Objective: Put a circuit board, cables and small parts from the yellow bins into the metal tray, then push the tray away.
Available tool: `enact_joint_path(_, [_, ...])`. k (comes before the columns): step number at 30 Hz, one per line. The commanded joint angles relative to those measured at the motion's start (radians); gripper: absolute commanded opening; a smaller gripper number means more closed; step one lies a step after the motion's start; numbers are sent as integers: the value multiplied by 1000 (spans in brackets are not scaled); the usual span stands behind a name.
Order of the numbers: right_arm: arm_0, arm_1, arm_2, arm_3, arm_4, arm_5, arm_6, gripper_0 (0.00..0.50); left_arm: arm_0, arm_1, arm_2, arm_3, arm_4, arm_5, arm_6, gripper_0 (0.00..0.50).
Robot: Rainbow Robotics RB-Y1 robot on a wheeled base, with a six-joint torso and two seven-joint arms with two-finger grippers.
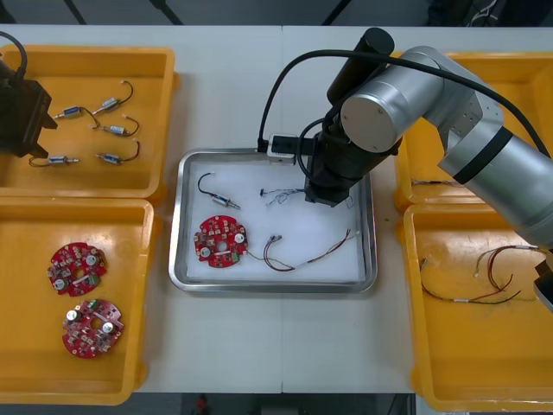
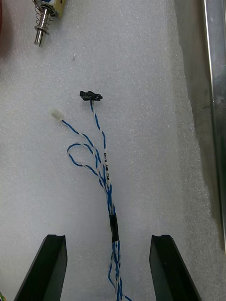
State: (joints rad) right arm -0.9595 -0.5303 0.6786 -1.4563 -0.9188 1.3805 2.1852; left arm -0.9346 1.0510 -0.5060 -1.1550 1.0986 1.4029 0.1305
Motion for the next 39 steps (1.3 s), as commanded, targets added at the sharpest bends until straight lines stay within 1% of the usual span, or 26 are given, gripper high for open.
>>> enact_joint_path(1, [-39, -2, -51, -39, -17, 35, -21, 500, 5, 0, -5, 26, -48, -36, -12, 500])
enact_joint_path(4, [-39, -2, -100, -55, -20, 86, -27, 500, 5, -12, -5, 40, -60, -45, -19, 500])
enact_joint_path(6, [-41, -2, -159, -67, -23, 144, -38, 500, 5, -25, -9, 58, -63, -68, -26, 500])
enact_joint_path(8, [-41, -2, -205, -70, -25, 189, -44, 500, 5, -28, -29, 66, -63, -93, -31, 500])
enact_joint_path(11, [-41, -3, -280, -76, -25, 264, -99, 500, 5, -29, -78, 66, -68, -139, -31, 500])
enact_joint_path(15, [-39, -23, -355, -118, -6, 351, -206, 500, 3, -29, -117, 72, -65, -162, -32, 500])
enact_joint_path(19, [-39, -53, -402, -174, 17, 433, -338, 500, 5, -39, -123, 80, -54, -162, -37, 500])
enact_joint_path(21, [-39, -59, -416, -187, 26, 460, -375, 500, 5, -40, -129, 83, -54, -162, -42, 500])
enact_joint_path(22, [-39, -66, -439, -205, 47, 502, -430, 500, 3, -45, -140, 84, -57, -163, -45, 500])
enact_joint_path(24, [-39, -76, -458, -223, 66, 539, -482, 500, 5, -48, -147, 90, -59, -173, -48, 500])
enact_joint_path(25, [-39, -79, -464, -228, 72, 539, -499, 500, 3, -48, -149, 92, -59, -177, -51, 500])
enact_joint_path(26, [-33, -89, -479, -246, 87, 539, -552, 500, 5, -52, -155, 97, -60, -190, -55, 500])
enact_joint_path(32, [15, -131, -516, -319, 140, 539, -696, 500, 5, -66, -158, 117, -78, -202, -71, 500])
enact_joint_path(33, [21, -135, -519, -323, 141, 539, -708, 500, 5, -66, -160, 118, -80, -203, -72, 500])
enact_joint_path(34, [39, -149, -533, -337, 144, 539, -752, 500, 5, -68, -169, 123, -82, -205, -75, 500])
enact_joint_path(35, [39, -149, -533, -337, 144, 539, -752, 500, 5, -68, -169, 123, -82, -205, -75, 500])
enact_joint_path(39, [94, -183, -577, -380, 153, 539, -861, 500, 5, -68, -203, 129, -85, -229, -83, 500])
